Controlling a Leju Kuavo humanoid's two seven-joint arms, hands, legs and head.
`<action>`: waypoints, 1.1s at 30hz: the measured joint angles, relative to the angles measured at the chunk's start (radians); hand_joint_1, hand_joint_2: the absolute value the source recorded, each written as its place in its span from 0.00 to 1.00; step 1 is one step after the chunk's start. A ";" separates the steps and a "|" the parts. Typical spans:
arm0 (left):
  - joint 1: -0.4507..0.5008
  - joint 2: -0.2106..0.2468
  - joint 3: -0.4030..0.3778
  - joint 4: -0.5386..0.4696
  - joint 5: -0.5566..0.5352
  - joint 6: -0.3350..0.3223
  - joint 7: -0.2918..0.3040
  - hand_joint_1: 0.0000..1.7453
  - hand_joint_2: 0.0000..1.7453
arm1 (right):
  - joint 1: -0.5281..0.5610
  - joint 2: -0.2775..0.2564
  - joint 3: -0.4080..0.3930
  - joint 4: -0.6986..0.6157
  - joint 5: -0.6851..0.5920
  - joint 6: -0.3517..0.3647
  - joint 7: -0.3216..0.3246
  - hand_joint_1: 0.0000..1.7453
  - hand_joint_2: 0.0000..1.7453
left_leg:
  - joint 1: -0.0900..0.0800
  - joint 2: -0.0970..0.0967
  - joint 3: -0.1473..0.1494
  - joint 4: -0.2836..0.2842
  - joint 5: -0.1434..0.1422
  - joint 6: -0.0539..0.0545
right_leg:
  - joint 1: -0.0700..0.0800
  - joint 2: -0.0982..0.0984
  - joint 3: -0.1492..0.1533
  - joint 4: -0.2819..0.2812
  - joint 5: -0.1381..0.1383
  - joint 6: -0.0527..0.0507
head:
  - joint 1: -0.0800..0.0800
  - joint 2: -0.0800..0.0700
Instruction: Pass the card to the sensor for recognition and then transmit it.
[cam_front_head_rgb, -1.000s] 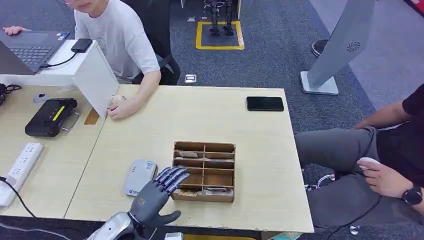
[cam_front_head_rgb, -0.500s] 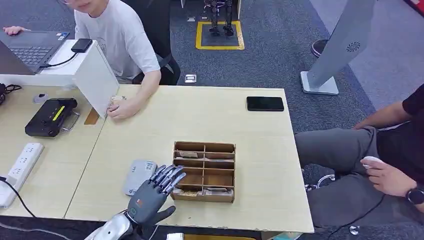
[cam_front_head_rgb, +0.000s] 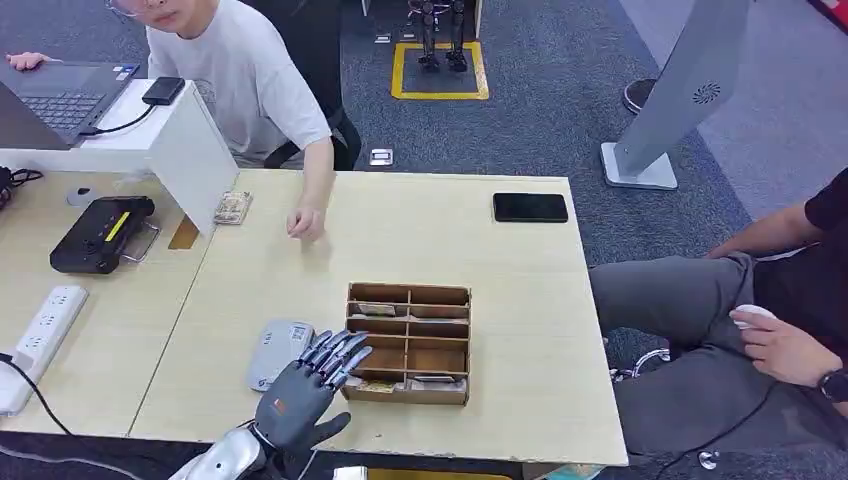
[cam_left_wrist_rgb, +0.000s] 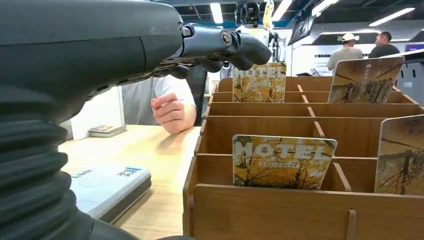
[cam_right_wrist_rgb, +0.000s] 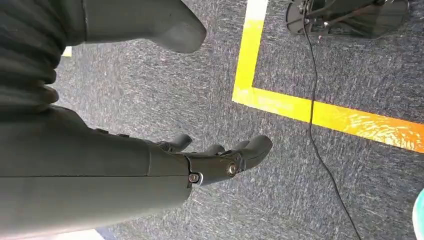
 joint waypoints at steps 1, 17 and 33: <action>0.000 0.000 0.000 0.000 -0.001 0.000 -0.002 0.00 1.00 | 0.000 0.000 0.000 0.000 0.000 0.000 0.000 0.00 1.00 | 0.000 0.000 0.000 0.000 0.000 0.000 | 0.000 0.000 0.000 0.000 0.000 0.000 | 0.000 0.000; 0.001 0.014 0.000 -0.021 -0.013 -0.005 -0.021 0.00 1.00 | 0.000 0.000 0.000 0.000 -0.002 0.000 0.000 0.00 1.00 | 0.000 0.000 0.000 0.000 0.000 0.000 | 0.000 0.000 0.000 0.000 0.000 0.000 | 0.000 0.000; 0.001 0.015 0.000 -0.021 -0.012 -0.008 -0.021 0.00 1.00 | 0.000 0.001 0.000 0.000 -0.001 0.000 0.000 0.00 1.00 | 0.000 0.000 0.000 0.000 0.000 0.000 | 0.000 0.000 0.000 0.000 0.000 0.000 | 0.000 0.000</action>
